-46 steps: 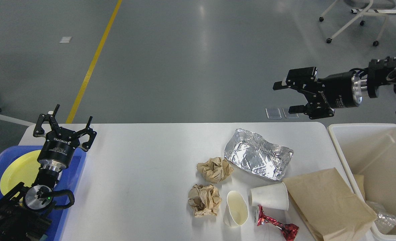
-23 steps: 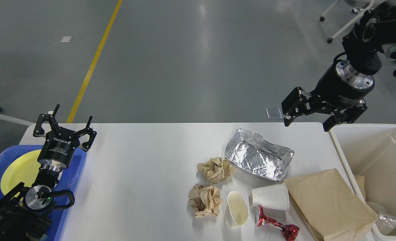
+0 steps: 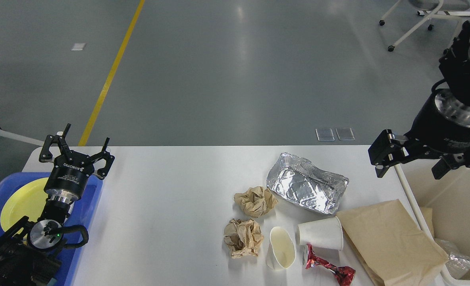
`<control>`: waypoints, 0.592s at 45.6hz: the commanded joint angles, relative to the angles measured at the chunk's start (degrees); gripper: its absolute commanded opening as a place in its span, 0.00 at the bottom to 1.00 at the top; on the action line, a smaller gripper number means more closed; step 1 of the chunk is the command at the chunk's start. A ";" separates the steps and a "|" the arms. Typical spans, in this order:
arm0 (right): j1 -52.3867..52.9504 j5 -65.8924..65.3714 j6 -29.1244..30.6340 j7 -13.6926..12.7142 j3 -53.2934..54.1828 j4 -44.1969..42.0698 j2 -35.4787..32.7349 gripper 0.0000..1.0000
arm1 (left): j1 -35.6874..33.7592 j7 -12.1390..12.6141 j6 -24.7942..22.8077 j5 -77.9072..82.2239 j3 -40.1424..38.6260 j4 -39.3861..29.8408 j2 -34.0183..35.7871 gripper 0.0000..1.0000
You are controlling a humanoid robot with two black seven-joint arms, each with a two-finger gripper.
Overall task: Tidy desktop
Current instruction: 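Lower the right gripper onto the brown paper bag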
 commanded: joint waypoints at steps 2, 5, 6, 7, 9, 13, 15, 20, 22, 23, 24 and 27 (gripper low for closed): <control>-1.66 -4.55 -2.53 0.93 -0.75 0.01 -3.90 1.00 | 0.00 -0.01 -0.09 -0.02 0.08 0.00 0.00 0.96; -2.89 -5.51 -4.28 2.51 -2.68 -0.16 -5.48 1.00 | 0.00 -0.01 -0.09 -0.02 0.08 0.00 0.00 0.96; -3.24 -6.04 -5.07 3.56 -3.47 -0.17 -5.83 1.00 | 0.00 0.08 -0.09 -0.02 -0.01 0.00 0.00 0.96; -3.60 -6.74 -5.86 5.05 -4.35 -0.17 -6.10 1.00 | 0.00 0.08 -0.09 -0.02 -0.01 0.00 0.00 0.96; -4.65 -9.37 -7.53 10.04 -6.54 -0.25 -6.62 1.00 | 0.00 -0.01 -0.09 -0.01 0.08 0.00 0.00 0.96; -7.11 -14.47 -9.64 17.27 -9.54 -0.34 -7.42 1.00 | 0.00 -0.01 -0.09 0.07 0.08 0.00 0.00 0.96; -9.74 -17.11 -11.05 18.77 -10.33 -0.43 -7.59 1.00 | 0.00 -0.01 -0.09 0.07 -0.01 0.00 0.00 0.96; -17.39 -23.35 -15.79 18.86 -10.42 -0.52 -8.73 1.00 | 0.00 -0.01 -0.09 -0.02 -0.01 0.00 0.00 0.96; -19.85 -26.59 -17.90 19.47 -9.90 -0.52 -10.40 1.00 | 0.00 -0.01 -0.09 -0.02 0.08 0.00 0.00 0.96; -21.16 -28.18 -18.96 19.74 -9.55 -0.52 -11.54 1.00 | 0.00 -0.01 -0.09 -0.02 0.08 0.00 0.00 0.96; -22.31 -29.76 -20.10 19.92 -9.11 -0.60 -12.68 1.00 | 0.00 -0.01 -0.09 -0.02 0.08 0.00 0.00 0.96; -26.35 -33.11 -23.70 20.88 -7.62 -1.13 -14.97 1.00 | 0.00 -0.01 -0.09 0.07 0.08 0.00 0.00 0.96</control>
